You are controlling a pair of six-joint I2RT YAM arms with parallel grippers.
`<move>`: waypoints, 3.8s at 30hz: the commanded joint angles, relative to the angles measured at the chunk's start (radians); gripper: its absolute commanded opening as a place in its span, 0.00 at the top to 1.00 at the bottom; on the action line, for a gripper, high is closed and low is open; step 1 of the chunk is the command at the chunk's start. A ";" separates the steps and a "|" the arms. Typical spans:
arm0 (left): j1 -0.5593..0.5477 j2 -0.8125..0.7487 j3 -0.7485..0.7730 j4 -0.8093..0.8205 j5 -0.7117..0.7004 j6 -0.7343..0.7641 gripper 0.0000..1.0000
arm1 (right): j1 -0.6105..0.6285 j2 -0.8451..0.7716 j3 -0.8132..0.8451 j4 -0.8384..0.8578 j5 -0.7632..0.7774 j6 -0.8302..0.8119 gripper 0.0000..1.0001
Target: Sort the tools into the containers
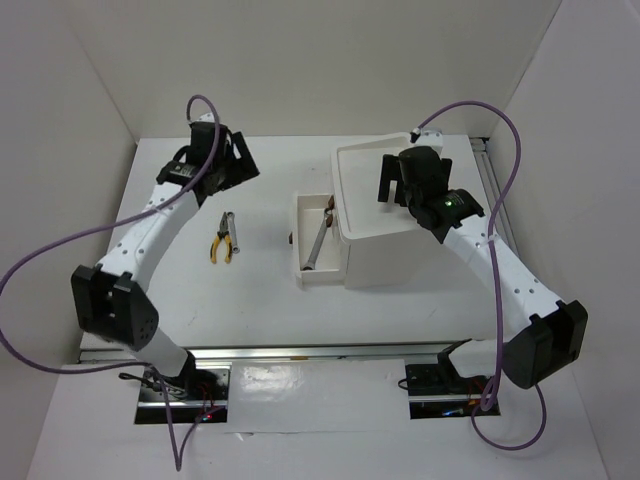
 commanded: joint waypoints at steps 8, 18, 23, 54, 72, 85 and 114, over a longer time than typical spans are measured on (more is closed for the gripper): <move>0.153 0.381 0.080 -0.235 0.049 -0.007 0.17 | 0.015 0.028 -0.054 -0.140 -0.079 -0.019 0.00; 0.196 0.470 0.060 -0.192 0.107 -0.007 0.21 | 0.015 0.028 -0.063 -0.140 -0.079 -0.019 0.00; 0.196 0.509 0.051 -0.171 0.135 -0.007 0.22 | 0.015 0.019 -0.063 -0.140 -0.079 -0.019 0.00; 0.159 0.679 0.071 -0.272 0.020 0.021 0.96 | 0.015 -0.018 -0.063 -0.140 -0.070 -0.019 0.00; -0.071 0.099 -0.104 0.144 0.307 0.105 1.00 | 0.015 -0.037 -0.063 -0.140 -0.042 -0.010 0.00; -0.175 0.248 -0.038 0.211 0.422 0.016 0.27 | 0.015 -0.037 -0.063 -0.159 -0.042 -0.010 0.00; -0.252 0.443 -0.014 0.036 0.084 -0.028 0.98 | 0.025 -0.037 -0.034 -0.159 -0.051 -0.010 0.00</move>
